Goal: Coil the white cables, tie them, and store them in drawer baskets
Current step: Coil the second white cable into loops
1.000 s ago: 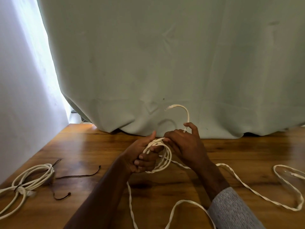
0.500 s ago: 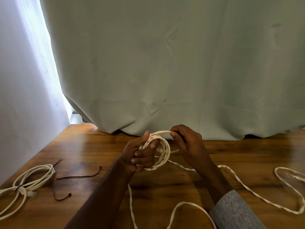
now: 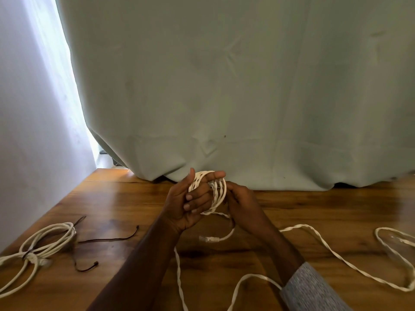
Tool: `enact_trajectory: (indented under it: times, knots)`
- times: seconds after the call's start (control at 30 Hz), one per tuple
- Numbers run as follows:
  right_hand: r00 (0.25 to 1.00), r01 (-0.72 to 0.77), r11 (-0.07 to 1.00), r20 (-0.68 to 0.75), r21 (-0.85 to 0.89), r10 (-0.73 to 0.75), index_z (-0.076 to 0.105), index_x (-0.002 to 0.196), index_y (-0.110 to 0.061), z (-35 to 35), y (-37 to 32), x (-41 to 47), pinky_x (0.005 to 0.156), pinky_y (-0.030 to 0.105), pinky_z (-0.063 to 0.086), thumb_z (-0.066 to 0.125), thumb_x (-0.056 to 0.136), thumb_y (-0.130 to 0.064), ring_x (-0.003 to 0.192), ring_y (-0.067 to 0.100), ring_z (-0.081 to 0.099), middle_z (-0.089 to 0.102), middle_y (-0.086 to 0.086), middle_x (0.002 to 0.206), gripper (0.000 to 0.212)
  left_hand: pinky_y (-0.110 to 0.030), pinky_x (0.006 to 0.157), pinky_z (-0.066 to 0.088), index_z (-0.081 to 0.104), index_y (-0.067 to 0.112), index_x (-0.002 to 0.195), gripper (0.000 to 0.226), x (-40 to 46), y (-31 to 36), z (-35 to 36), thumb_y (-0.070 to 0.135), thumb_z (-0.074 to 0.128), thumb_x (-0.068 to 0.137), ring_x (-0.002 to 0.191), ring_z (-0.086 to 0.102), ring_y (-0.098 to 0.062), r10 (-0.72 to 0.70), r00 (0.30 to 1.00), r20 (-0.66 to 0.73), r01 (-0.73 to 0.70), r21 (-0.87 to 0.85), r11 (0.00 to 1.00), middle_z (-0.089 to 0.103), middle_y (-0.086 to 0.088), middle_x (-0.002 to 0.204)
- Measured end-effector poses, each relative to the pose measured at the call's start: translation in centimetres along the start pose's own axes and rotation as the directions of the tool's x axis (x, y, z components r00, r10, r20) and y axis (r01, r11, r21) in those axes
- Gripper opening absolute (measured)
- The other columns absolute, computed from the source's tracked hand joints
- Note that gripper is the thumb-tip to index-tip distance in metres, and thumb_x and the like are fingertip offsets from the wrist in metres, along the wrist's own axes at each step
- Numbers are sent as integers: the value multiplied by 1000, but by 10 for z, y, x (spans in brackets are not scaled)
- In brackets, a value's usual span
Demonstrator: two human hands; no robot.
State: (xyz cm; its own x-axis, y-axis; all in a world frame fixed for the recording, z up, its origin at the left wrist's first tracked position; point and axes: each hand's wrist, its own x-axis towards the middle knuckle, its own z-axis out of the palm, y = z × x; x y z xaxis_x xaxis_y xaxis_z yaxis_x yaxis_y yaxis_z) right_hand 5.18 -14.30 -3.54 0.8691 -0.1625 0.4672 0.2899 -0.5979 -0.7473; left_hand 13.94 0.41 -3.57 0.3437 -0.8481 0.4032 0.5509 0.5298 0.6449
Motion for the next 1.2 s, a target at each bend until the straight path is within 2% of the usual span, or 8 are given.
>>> enact_trajectory:
  times: [0.1,0.27,0.37,0.5,0.67,0.87,1.0,1.2]
  knots:
    - [972,-184,981,156,56,174,62,93,-29,3,-5,-4,43,22,45,38,104,-3,42,5,52,62,-16,57,37,-18,45,38,38,-16,142,60,0,-2,-4,23,55,99,40,44,-4,64,994,-85,-60,52,997,49,5,56]
    - [894,-332,943,330,34,304,60,94,-19,8,-9,-4,47,24,47,44,100,-2,52,7,53,62,6,78,24,-19,47,41,40,-15,140,67,4,-2,-5,18,69,89,42,46,-4,164,957,-241,-136,129,982,47,6,53]
    - [810,-429,901,417,-57,412,61,100,-19,12,-7,-6,57,25,50,50,101,-10,65,9,56,65,7,91,15,-20,48,42,46,-10,139,54,5,1,-9,16,54,92,42,47,-7,237,887,-397,-150,237,960,41,6,47]
    - [779,-490,871,434,-30,452,61,126,-18,19,-4,-9,58,25,47,48,97,-6,66,9,56,70,14,108,34,-21,42,39,58,-3,131,43,5,-2,-9,19,49,95,37,44,-8,286,824,-489,-142,310,940,36,5,43]
    - [767,-599,753,464,273,442,59,128,-26,11,-9,-11,71,37,60,57,96,-10,88,25,73,71,8,113,36,-18,31,31,61,-3,93,39,-2,1,-6,22,33,105,25,32,-5,137,950,-280,-124,62,990,38,6,35]
    - [893,-448,645,348,619,286,59,131,-10,2,-1,-9,104,57,45,61,82,-30,119,36,61,69,14,122,53,-18,37,31,53,6,82,40,-5,5,-2,29,33,108,30,34,-11,-42,999,22,45,-122,992,38,3,38]
    - [959,-285,763,166,580,231,51,136,-26,-5,0,-3,90,49,58,61,85,-51,111,29,68,68,8,124,57,-19,34,28,53,5,82,36,-6,7,5,26,37,108,27,24,-5,-126,989,76,135,-118,984,32,4,41]
    - [974,-222,667,189,711,123,63,116,5,-18,-5,-3,75,43,57,82,75,-47,91,37,66,67,26,104,69,-20,35,27,56,3,85,35,-8,6,3,24,39,106,28,30,-7,-269,958,96,271,-6,963,35,5,44]
